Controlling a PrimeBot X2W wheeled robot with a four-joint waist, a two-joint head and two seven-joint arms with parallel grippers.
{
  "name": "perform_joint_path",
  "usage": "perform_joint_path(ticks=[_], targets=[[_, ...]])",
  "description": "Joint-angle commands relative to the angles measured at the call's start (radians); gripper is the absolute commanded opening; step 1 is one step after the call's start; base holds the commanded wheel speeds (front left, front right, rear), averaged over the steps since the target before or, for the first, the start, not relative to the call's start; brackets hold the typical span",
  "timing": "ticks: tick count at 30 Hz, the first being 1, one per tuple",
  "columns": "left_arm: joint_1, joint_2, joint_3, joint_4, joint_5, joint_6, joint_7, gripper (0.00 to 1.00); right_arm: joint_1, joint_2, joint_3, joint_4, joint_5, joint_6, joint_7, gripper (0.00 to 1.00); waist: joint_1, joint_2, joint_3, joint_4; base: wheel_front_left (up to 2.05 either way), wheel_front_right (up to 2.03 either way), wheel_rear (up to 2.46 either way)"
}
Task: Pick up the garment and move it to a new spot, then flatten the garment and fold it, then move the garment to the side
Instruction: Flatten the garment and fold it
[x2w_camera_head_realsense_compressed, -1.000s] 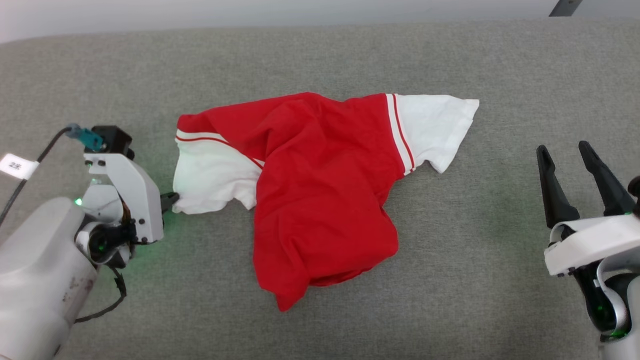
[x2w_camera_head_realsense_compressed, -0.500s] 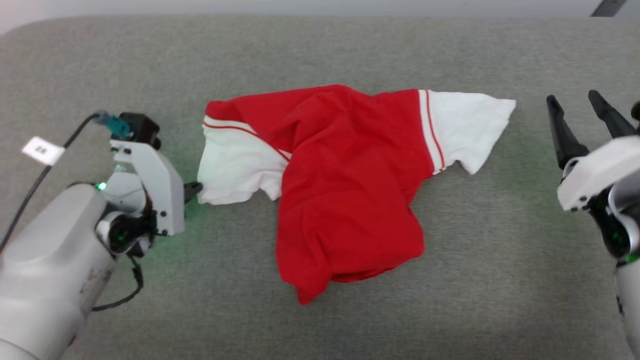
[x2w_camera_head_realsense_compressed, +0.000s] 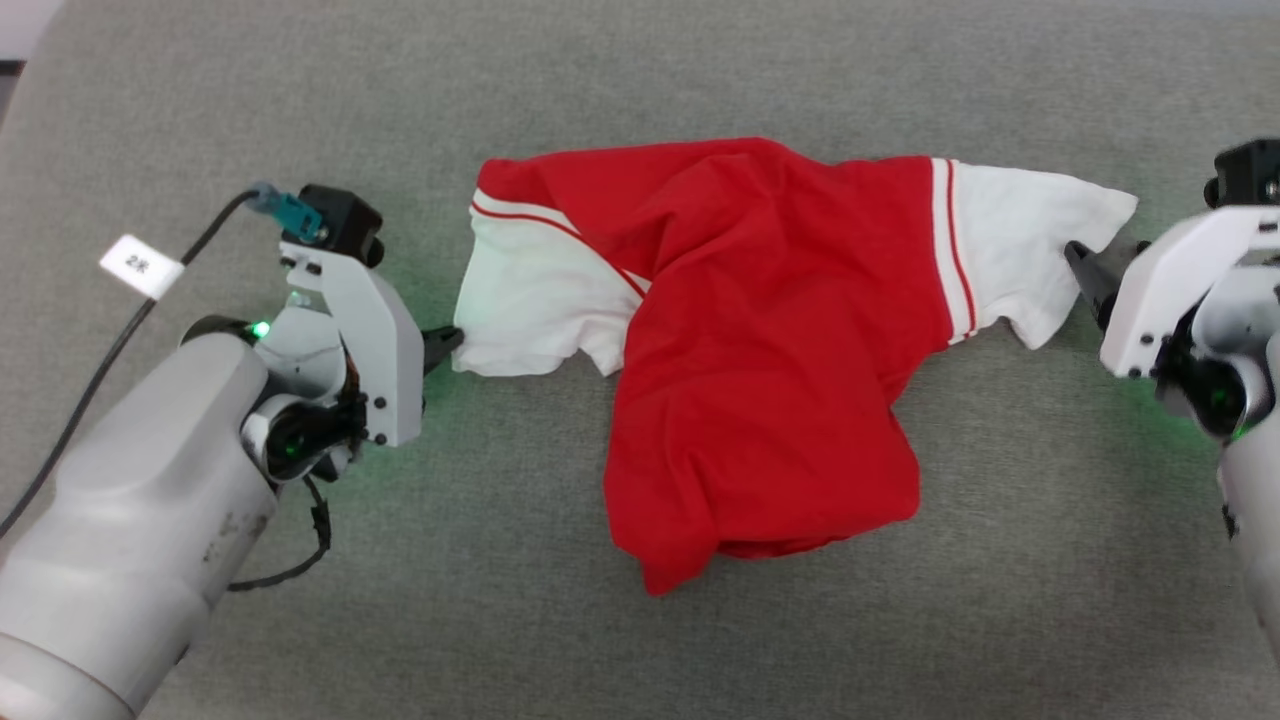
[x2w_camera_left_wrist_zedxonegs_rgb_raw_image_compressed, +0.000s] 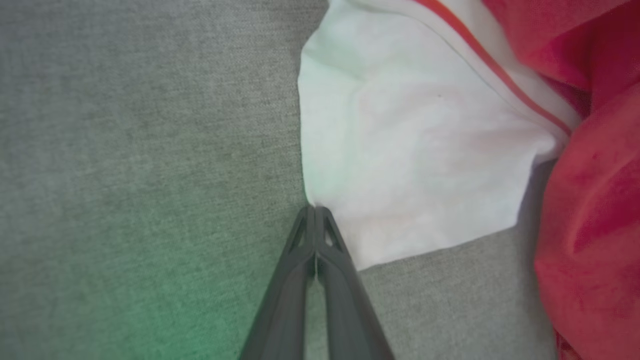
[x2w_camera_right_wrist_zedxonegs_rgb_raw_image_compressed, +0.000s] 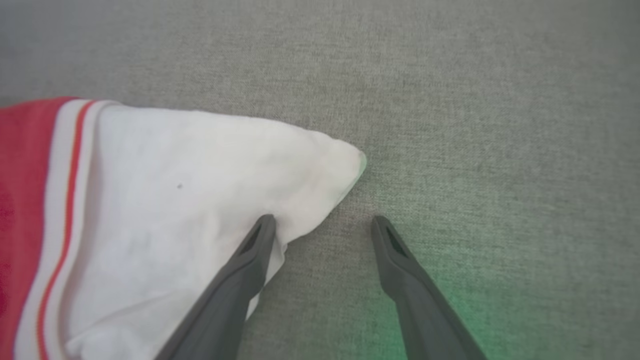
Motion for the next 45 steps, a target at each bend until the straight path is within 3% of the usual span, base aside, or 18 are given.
perform_joint_path(ticks=[1,3,4,5,17,31,45], targets=[[-0.002,-0.005,-0.013,0.005,-0.002,0.0,-0.001,0.0,-0.026,0.01,0.007,0.049,0.019,-0.001,0.035,1.0,0.0,0.0,0.015,0.014,0.0,0.0,0.0],[-0.008,-0.009,-0.019,0.007,-0.006,0.0,-0.005,0.0,-0.041,0.02,0.007,0.102,0.028,-0.001,0.071,1.0,0.0,0.0,0.02,0.019,0.0,0.0,0.0],[-0.011,-0.012,-0.022,0.009,-0.009,0.0,-0.004,0.0,-0.05,0.021,0.02,0.124,0.018,-0.001,0.088,0.32,0.0,0.0,0.021,0.021,0.0,0.0,0.0],[-0.014,-0.014,-0.026,0.012,-0.01,0.001,-0.007,0.0,-0.059,0.022,0.029,0.143,0.017,-0.001,0.102,0.0,0.0,0.0,0.023,0.024,0.0,0.0,0.0],[-0.12,0.023,-0.028,0.053,0.003,0.001,-0.049,0.0,-0.17,-0.034,0.106,0.109,0.046,-0.001,0.027,0.0,0.0,0.0,-0.06,0.013,0.0,0.0,0.0],[-0.349,0.099,-0.041,0.083,0.145,0.003,-0.133,0.0,-0.258,-0.145,0.216,-0.061,0.069,-0.001,-0.142,0.0,0.0,0.0,-0.234,-0.026,0.0,0.0,0.0],[-0.496,0.139,-0.025,0.101,0.223,0.007,-0.234,0.0,-0.315,-0.219,0.272,-0.115,0.088,-0.001,-0.293,0.0,0.0,0.0,-0.353,-0.044,0.0,0.0,0.0]])
